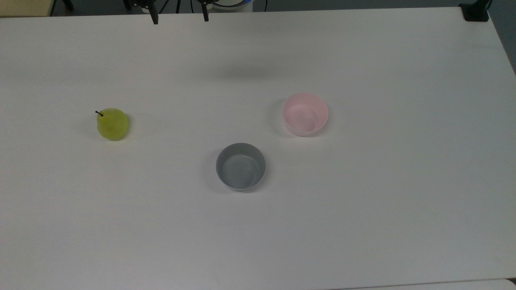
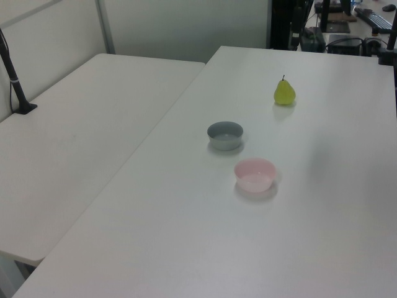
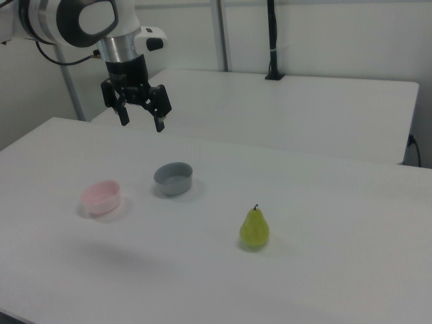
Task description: Place the pear in the bowl
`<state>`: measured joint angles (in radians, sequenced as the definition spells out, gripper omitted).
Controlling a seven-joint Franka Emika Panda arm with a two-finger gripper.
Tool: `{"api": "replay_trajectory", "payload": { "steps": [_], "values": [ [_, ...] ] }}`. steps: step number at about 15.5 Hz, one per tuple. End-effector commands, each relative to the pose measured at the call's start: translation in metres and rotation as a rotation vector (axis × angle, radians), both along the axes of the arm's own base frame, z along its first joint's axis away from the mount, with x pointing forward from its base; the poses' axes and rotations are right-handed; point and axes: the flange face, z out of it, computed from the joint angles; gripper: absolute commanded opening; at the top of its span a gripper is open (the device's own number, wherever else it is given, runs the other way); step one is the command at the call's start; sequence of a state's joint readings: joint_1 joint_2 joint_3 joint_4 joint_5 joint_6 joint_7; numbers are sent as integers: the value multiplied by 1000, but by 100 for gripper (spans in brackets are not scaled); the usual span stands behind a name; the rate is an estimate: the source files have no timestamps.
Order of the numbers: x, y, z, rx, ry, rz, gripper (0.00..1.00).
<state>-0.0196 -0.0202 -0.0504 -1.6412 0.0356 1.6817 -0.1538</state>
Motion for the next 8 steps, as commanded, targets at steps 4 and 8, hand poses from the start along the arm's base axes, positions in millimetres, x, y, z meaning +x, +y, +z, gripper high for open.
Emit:
{"api": "replay_trajectory", "payload": {
  "steps": [4, 8],
  "values": [
    [-2, 2, -2, -8, -10, 34, 100],
    [-1, -2, -4, -17, -11, 113, 100]
  ]
}}
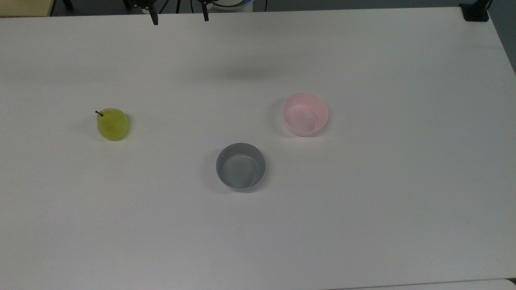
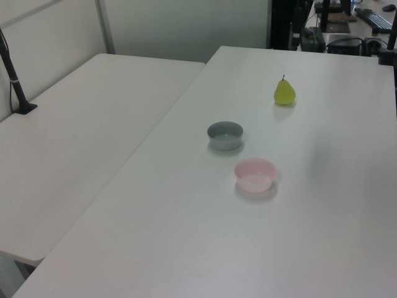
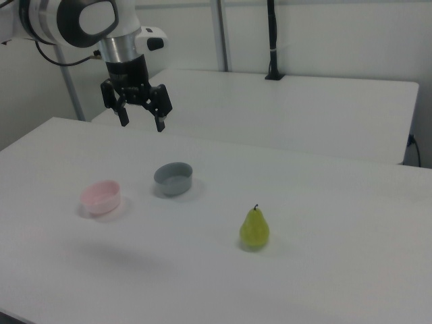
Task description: Place the pear in the bowl
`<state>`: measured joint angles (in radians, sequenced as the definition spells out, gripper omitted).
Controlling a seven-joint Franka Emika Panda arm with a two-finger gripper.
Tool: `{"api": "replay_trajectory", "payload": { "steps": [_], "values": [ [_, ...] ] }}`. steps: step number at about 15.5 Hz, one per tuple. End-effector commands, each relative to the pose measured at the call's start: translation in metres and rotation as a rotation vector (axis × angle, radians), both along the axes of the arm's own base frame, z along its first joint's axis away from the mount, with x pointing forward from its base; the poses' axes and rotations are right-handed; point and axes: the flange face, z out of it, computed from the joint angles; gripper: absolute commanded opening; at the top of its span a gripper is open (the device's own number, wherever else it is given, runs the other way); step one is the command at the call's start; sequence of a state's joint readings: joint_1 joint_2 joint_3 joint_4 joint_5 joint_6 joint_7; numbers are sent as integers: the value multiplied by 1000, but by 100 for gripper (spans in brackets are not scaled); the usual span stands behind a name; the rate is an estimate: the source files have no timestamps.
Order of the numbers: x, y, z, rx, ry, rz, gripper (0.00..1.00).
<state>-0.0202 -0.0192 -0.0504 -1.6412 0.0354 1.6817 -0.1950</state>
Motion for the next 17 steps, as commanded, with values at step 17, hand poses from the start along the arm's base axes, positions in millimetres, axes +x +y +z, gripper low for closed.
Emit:
{"api": "replay_trajectory", "payload": {
  "steps": [17],
  "values": [
    [19, -103, -35, -111, -28, 214, 100]
  ]
}}
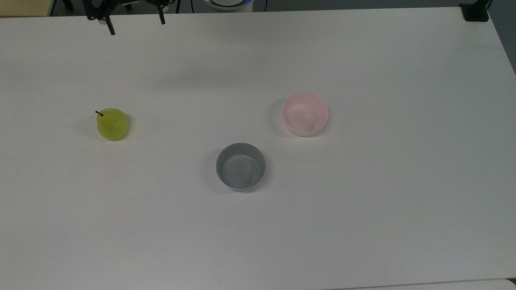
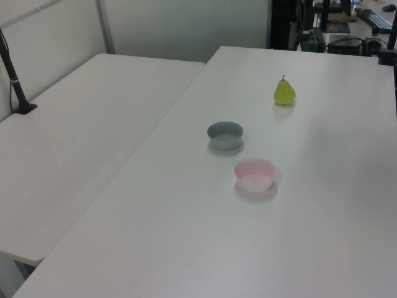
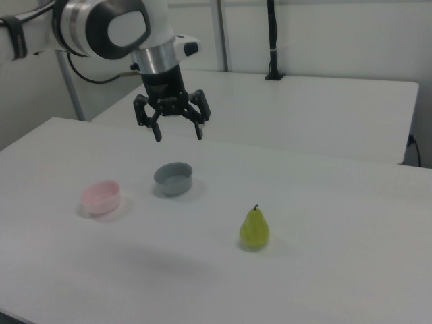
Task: Place the pear in the bowl
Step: 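Move the open gripper over the yellow-green pear and lower it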
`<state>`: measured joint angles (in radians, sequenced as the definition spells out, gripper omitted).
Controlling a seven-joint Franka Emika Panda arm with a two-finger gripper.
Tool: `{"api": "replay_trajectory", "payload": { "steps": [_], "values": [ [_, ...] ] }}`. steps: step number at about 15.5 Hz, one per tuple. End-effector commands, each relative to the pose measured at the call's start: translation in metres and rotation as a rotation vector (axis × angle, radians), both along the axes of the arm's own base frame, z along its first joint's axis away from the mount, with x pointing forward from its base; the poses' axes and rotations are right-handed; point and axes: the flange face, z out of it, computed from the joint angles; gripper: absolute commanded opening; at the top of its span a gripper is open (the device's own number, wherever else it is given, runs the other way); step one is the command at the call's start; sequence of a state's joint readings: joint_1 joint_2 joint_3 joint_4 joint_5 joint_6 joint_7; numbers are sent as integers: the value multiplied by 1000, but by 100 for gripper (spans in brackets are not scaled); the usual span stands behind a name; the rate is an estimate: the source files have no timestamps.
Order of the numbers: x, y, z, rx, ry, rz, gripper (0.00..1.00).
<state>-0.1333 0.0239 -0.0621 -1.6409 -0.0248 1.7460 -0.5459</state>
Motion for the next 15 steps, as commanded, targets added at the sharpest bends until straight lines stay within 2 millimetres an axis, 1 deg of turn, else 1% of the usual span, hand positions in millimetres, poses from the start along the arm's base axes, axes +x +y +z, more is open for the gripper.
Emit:
{"api": "replay_trajectory", "payload": {
  "steps": [1, 3, 6, 7, 8, 10, 12, 13, 15],
  "values": [
    [13, -39, -20, -23, -36, -29, 100],
    [18, -56, -33, -27, -47, -54, 100],
    [29, -74, -56, -33, -57, -82, 100],
    [31, -77, -62, -34, -56, -85, 100],
    [32, -81, -68, -34, -50, -92, 100],
    [33, -95, -85, -30, -26, -118, 100],
    [41, -99, -104, -33, -27, -133, 100],
    [43, -100, -120, -29, -16, -139, 100],
    [47, -103, -144, -26, 12, -150, 100]
  ]
}}
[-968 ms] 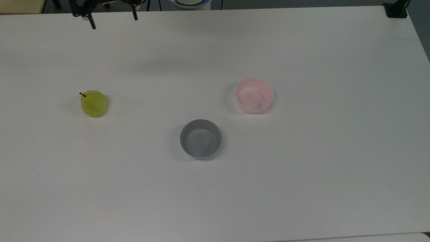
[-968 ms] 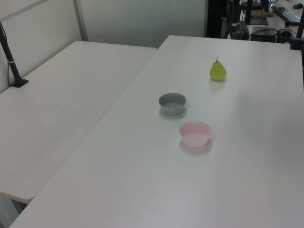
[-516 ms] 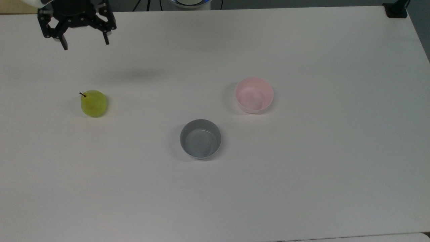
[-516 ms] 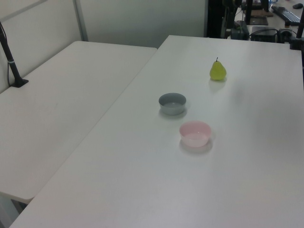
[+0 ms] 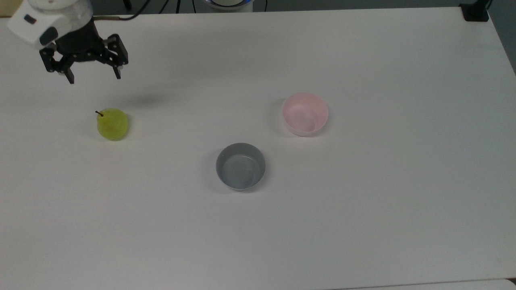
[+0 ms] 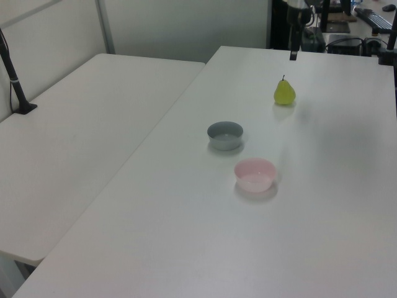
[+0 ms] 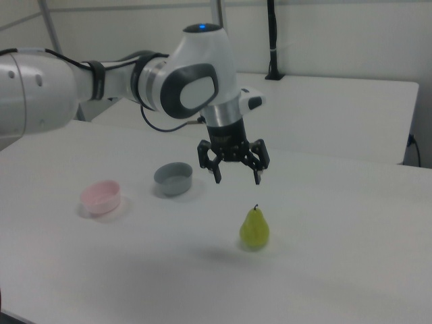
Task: Place the pear in the bowl
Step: 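Move the open gripper over the yellow-green pear and lower it, then close the gripper around the pear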
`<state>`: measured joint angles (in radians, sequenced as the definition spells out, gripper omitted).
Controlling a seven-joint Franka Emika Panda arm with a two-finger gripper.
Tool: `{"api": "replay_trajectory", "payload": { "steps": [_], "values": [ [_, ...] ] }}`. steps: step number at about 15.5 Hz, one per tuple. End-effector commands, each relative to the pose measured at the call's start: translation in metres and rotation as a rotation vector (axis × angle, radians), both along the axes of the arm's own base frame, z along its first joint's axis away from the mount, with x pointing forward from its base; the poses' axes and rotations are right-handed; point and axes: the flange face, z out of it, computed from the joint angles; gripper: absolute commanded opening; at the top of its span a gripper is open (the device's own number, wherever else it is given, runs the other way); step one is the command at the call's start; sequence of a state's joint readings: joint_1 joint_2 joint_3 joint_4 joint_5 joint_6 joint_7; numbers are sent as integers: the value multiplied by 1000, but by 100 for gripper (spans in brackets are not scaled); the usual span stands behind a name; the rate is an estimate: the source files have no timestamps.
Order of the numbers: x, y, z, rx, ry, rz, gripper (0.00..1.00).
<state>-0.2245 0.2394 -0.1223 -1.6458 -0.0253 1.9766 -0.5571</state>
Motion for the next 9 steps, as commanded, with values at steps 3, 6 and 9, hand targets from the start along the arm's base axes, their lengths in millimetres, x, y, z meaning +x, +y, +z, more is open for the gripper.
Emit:
{"api": "replay_trajectory", "payload": {
  "steps": [3, 6, 9],
  "values": [
    [16, -4, -70, 5, 33, -20, 100],
    [25, -6, -101, 1, 35, -49, 100],
    [29, -5, -116, -3, 35, -50, 100]
  ]
}}
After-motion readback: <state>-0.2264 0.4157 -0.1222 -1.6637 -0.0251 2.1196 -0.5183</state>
